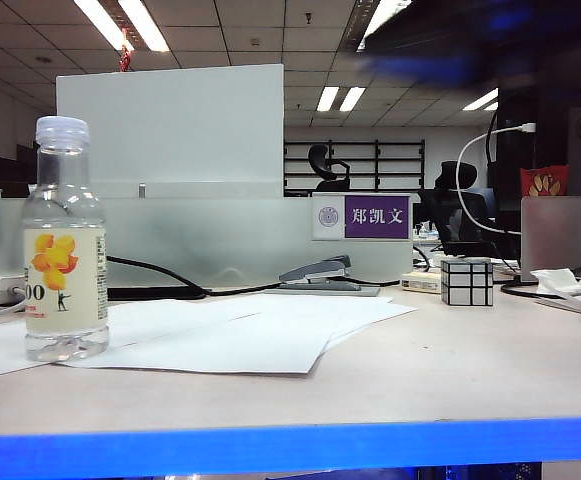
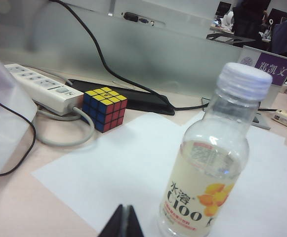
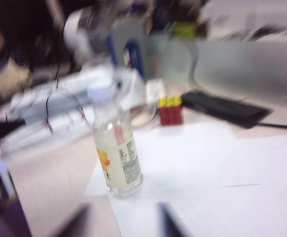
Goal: Flip the plastic bottle upside down.
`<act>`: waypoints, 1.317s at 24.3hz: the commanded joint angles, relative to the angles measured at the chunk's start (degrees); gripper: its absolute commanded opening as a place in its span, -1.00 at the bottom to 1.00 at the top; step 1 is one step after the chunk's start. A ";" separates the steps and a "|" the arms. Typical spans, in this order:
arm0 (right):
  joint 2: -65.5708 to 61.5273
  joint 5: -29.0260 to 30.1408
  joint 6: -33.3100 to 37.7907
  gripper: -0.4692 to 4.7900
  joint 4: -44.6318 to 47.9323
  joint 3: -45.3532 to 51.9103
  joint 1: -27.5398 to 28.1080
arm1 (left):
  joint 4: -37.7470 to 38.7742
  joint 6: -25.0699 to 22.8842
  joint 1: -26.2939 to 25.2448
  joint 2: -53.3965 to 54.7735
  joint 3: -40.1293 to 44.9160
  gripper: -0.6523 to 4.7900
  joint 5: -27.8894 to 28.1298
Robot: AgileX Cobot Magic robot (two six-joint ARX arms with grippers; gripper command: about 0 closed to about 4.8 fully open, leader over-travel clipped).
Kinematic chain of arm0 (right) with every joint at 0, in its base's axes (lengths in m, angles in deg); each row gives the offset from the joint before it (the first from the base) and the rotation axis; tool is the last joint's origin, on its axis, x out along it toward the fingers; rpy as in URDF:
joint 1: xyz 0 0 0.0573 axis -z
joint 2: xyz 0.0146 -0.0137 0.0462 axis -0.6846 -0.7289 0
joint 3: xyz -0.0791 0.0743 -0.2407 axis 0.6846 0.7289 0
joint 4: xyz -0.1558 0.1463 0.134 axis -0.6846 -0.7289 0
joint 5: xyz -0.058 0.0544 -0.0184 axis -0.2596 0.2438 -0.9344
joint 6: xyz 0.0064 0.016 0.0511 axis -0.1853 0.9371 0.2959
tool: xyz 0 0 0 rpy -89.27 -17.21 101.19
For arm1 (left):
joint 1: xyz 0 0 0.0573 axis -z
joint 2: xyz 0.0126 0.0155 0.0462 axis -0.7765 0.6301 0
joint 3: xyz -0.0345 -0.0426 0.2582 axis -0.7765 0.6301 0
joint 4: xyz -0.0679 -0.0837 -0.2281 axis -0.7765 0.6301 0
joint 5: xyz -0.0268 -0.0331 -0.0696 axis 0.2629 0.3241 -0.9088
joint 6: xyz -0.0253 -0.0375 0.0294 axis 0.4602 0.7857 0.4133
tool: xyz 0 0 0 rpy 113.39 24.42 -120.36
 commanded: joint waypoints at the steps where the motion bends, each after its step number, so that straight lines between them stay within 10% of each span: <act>1: -10.01 2.80 -1.62 1.00 0.46 -7.61 -0.83 | -0.26 -1.05 0.00 -0.07 -0.04 -0.78 -0.15; 8: -25.92 13.73 0.48 1.00 2.12 -21.24 -2.49 | 1.03 -2.75 -0.04 -0.07 -0.04 -0.78 0.33; 32: -45.16 5.57 -7.91 1.00 2.54 -40.94 -12.09 | 1.31 -2.69 -0.02 -0.07 -0.04 -0.78 0.00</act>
